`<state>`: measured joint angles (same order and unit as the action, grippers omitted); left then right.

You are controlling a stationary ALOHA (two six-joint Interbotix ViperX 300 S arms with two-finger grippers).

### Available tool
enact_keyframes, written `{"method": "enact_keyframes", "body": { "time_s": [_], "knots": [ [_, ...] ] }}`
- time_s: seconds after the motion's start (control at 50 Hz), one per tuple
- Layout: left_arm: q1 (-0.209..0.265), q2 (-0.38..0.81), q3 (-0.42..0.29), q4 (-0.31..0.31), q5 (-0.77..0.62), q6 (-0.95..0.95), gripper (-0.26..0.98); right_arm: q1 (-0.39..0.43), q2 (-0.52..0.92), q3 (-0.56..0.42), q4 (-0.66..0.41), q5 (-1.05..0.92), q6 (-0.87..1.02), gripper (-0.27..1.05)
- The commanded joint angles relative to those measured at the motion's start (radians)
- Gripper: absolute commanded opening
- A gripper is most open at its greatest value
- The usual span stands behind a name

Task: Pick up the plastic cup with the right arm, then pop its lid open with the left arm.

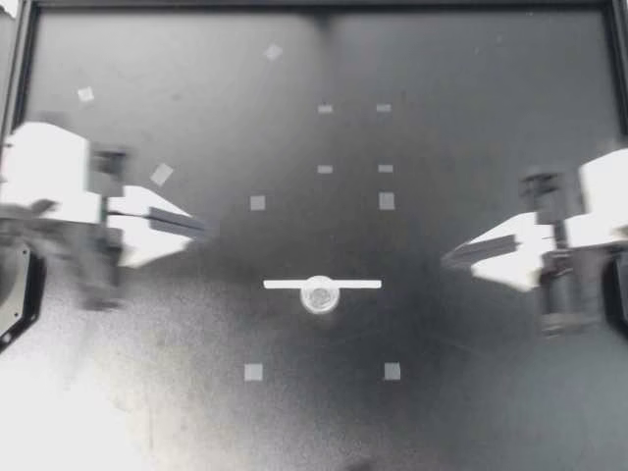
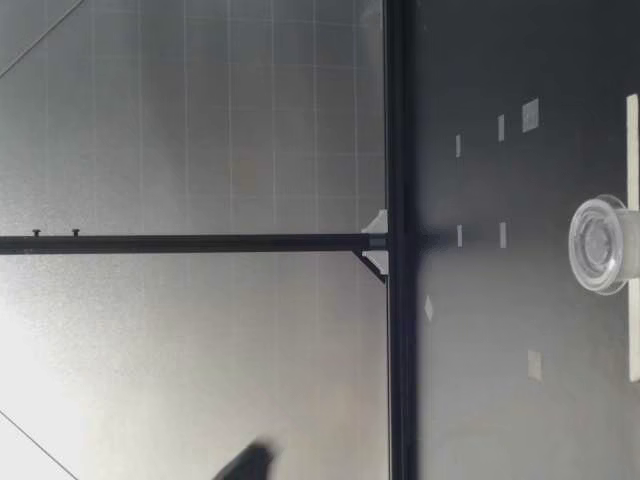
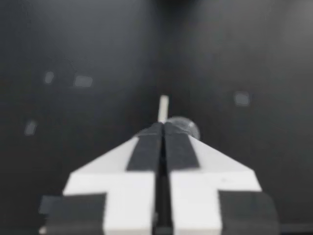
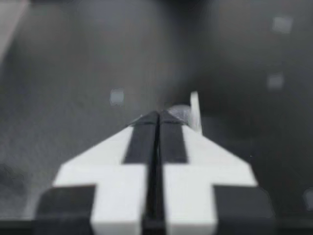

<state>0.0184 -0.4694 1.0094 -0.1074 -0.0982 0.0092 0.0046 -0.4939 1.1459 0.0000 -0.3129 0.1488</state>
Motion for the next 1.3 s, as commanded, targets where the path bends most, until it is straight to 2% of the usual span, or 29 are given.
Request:
{"method": "enact_keyframes", "body": {
  "time_s": [0.0, 0.08, 0.12, 0.22, 0.4, 0.52, 1.0, 1.28],
  "knots": [
    [-0.002, 0.103, -0.043, -0.002, -0.071, 0.002, -0.06, 0.002, 0.112, -0.02, -0.002, -0.107, 0.028, 0.34],
    [-0.023, 0.238, -0.058, -0.002, -0.193, 0.002, -0.06, 0.003, 0.272, -0.018, -0.002, -0.282, 0.055, 0.63],
    [-0.031, 0.276, -0.063, 0.0, -0.235, 0.002, -0.06, 0.003, 0.328, -0.023, 0.003, -0.334, 0.063, 0.68],
    [-0.048, 0.385, -0.08, 0.0, -0.313, -0.008, -0.06, 0.003, 0.506, -0.055, 0.017, -0.459, 0.095, 0.64],
    [-0.072, 0.488, -0.114, 0.0, -0.333, -0.009, -0.06, 0.003, 0.678, -0.138, 0.017, -0.5, 0.14, 0.64],
    [-0.091, 0.528, -0.12, 0.0, -0.347, -0.009, -0.06, 0.002, 0.716, -0.173, 0.017, -0.497, 0.14, 0.64],
    [-0.089, 0.606, -0.129, 0.0, -0.439, 0.0, -0.06, 0.003, 0.747, -0.187, 0.017, -0.434, 0.146, 0.64],
    [-0.089, 0.644, -0.152, 0.0, -0.445, 0.003, -0.06, 0.003, 0.775, -0.21, 0.014, -0.434, 0.146, 0.64]
  ]
}}
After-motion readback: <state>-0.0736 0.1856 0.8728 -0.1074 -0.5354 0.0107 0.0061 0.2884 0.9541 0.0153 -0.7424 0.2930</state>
